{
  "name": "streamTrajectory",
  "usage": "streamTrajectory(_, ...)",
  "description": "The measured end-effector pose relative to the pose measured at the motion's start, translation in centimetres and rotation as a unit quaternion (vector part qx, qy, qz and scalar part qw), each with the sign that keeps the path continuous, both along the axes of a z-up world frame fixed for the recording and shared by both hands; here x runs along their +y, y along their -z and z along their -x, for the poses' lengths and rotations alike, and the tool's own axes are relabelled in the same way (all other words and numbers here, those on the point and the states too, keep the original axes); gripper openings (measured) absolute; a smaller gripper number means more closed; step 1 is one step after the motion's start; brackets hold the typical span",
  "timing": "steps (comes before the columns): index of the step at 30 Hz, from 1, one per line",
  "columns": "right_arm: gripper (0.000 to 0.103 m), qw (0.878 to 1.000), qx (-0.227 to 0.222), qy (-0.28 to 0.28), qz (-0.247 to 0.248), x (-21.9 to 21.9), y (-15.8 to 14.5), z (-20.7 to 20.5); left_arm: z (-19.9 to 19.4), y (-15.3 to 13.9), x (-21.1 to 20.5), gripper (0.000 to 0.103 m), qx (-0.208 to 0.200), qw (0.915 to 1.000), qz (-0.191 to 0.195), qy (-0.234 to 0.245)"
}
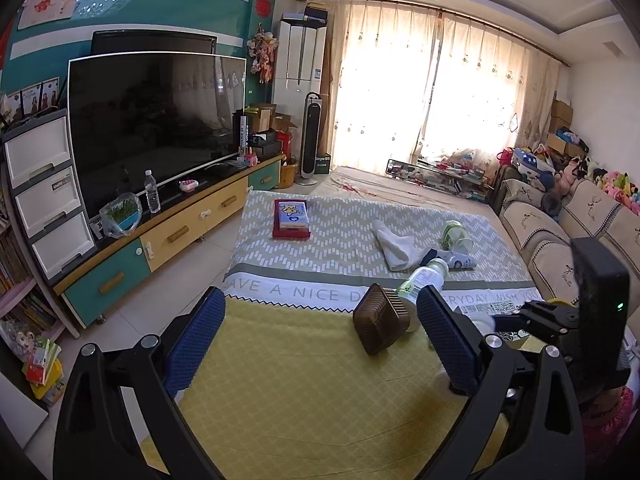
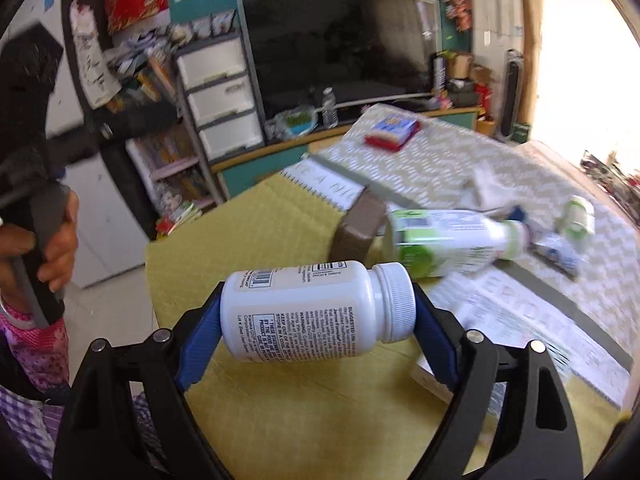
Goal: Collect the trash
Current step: 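Grasp the white pill bottle crosswise with the right gripper and lift, then carry the pill bottle over the bin and open the right gripper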
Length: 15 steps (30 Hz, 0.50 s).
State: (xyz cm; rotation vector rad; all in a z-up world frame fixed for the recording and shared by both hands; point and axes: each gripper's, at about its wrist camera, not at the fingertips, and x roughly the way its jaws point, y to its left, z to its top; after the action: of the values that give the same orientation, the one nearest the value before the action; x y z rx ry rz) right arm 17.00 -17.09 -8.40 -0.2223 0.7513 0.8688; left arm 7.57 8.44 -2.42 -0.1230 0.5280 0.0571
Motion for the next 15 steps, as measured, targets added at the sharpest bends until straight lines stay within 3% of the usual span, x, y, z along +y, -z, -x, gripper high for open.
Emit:
streamTrajectory(5, 0.082, 0.992, -0.020, 0.121, -0.028, -8.6, -1.7, 0.4, -0.9, 0.6, -1.7, 0.095, 0.012, 0.9997, -0.003, 0.022)
streamTrajectory(8, 0.082, 0.974, -0.020, 0.226, -0.024, -15.1, -1.3, -0.2, -1.6, 0.9, -3.3, 0.095, 0.020, 0.9991, -0.008, 0.038)
streamTrajectory(11, 0.082, 0.944, -0.008, 0.330, -0.019, -21.8, -0.2, -0.6, -2.5, 1.5, -4.9, 0.095, 0.030, 0.9982, -0.010, 0.051)
streamTrajectory(15, 0.082, 0.892, 0.004, 0.453, 0.004, -29.6, 1.9, -0.9, -4.2, 2.3, -6.9, 0.095, 0.044, 0.9967, -0.003, 0.069)
